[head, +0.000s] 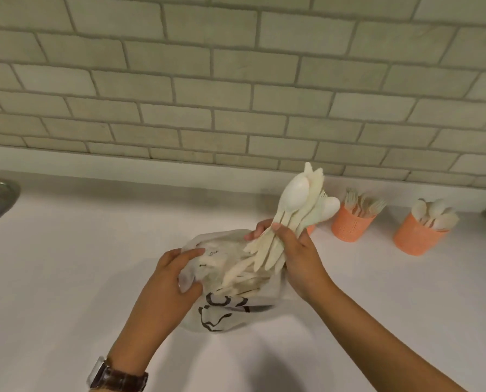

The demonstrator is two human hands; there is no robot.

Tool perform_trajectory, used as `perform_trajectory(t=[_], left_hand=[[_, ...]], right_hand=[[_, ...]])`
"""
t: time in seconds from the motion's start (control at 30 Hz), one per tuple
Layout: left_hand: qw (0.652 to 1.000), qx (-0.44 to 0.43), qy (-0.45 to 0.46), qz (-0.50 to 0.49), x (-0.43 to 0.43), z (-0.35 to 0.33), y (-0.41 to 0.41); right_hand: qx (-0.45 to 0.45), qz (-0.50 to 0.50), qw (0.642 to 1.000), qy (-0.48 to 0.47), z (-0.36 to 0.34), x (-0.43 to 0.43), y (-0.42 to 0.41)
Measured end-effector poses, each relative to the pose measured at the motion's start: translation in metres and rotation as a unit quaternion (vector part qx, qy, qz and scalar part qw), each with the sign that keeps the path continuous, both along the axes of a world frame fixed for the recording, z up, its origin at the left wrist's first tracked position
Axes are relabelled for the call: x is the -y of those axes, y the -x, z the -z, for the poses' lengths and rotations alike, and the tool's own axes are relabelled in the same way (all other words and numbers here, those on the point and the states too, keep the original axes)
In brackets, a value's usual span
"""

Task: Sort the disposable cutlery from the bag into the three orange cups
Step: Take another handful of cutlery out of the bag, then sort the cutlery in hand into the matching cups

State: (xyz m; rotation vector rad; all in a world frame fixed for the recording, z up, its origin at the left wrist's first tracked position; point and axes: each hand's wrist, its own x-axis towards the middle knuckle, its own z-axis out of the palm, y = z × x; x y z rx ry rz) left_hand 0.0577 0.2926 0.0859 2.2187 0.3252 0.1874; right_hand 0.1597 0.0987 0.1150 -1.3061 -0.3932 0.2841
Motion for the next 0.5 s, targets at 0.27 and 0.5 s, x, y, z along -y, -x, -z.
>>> perform_trajectory(t=[0.27, 0.5], left_hand=[[0.998, 0.039, -0.037, 0.015, 0.007, 0.001, -0.011], [0.982, 0.137, -0.117, -0.048, 0.029, -0.009, -0.022]], right_hand=[[-0.121, 0.128, 0.975, -0.135, 0.006, 0.019, 0.005], [-0.203, 0.210, 0.932, -0.214, -0.001, 0.057, 0.004]])
